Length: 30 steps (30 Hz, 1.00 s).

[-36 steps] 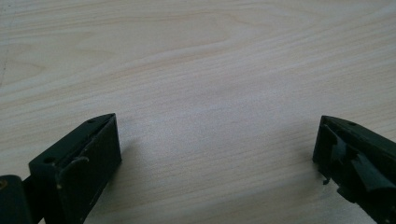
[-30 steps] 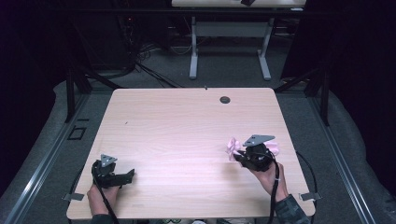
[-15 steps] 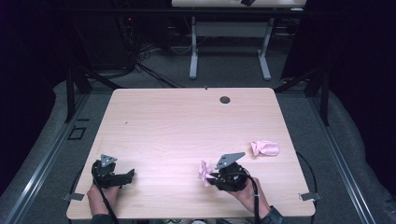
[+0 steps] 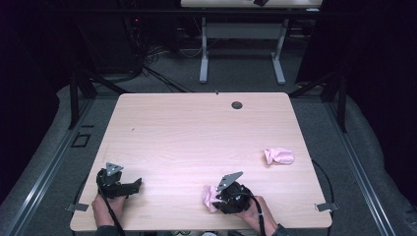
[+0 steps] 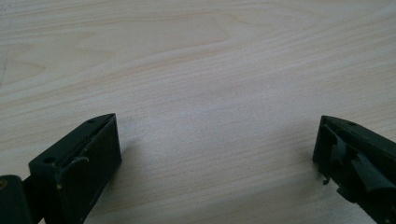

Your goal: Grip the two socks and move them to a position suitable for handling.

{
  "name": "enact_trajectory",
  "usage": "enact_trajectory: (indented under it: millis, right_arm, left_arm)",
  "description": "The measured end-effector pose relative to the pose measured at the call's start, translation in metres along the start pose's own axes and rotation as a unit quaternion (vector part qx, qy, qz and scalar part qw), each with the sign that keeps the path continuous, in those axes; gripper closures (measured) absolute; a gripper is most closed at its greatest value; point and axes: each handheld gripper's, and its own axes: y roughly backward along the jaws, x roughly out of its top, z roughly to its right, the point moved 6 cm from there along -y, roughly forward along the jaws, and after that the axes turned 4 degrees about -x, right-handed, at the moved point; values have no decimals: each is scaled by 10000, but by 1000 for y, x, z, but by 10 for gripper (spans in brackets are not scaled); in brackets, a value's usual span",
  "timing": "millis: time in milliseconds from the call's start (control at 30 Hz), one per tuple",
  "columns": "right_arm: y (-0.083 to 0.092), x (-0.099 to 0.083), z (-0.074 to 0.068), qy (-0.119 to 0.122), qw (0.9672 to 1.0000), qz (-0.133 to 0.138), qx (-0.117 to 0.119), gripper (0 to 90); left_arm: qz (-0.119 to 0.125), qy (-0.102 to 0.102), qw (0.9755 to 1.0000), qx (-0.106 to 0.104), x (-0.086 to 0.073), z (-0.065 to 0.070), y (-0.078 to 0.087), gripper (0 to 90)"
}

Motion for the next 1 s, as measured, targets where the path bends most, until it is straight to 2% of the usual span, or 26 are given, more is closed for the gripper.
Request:
enact_trajectory:
  millis: [33,100,133,200,233,333,433,467,633,733,767,833,900,933,1000]
  right_arm:
    - [0,0,0,-45,9999,72,90,555]
    - [4,1,1,-83,9998,167,99,406]
    - [10,1,3,-98,9997,238,60,295]
    - [12,2,4,-120,9995,288,34,268]
    - [21,2,9,-106,9993,345,-4,206]
    - [30,2,15,-166,9988,461,-77,169]
    - [47,0,32,-334,9973,607,-251,101]
    - [47,0,32,-334,9973,607,-251,101]
    - [63,-4,55,-499,9949,717,-508,27]
    - [73,-10,74,-673,9923,787,-675,0]
    - [73,-10,74,-673,9923,787,-675,0]
    - [79,-12,86,-747,9910,800,-777,0]
    - [85,-18,105,-965,9866,901,-960,0]
    - [85,-18,105,-965,9866,901,-960,0]
    - [88,-22,116,-1108,9835,923,-1094,0]
  left_arm:
    - [-1,0,10000,0,0,0,0,7]
    - [0,1,10000,0,0,0,0,7]
    - [-2,-2,10000,0,0,0,0,8]
    - [-1,-1,10000,0,0,0,0,8]
    - [0,0,10000,1,0,0,0,8]
    - [1,-2,10000,2,0,0,0,8]
    - [3,1,10000,-1,0,0,0,8]
    - [2,0,10000,-2,0,0,0,8]
    - [2,-1,10000,-2,0,0,0,8]
    - [2,-1,10000,0,0,0,0,8]
    - [2,-1,10000,0,0,0,0,8]
    - [2,-1,10000,-2,0,0,0,8]
    - [3,1,10000,-1,0,0,0,8]
    - [0,-2,10000,-1,0,0,0,8]
    - [2,0,10000,0,0,0,0,8]
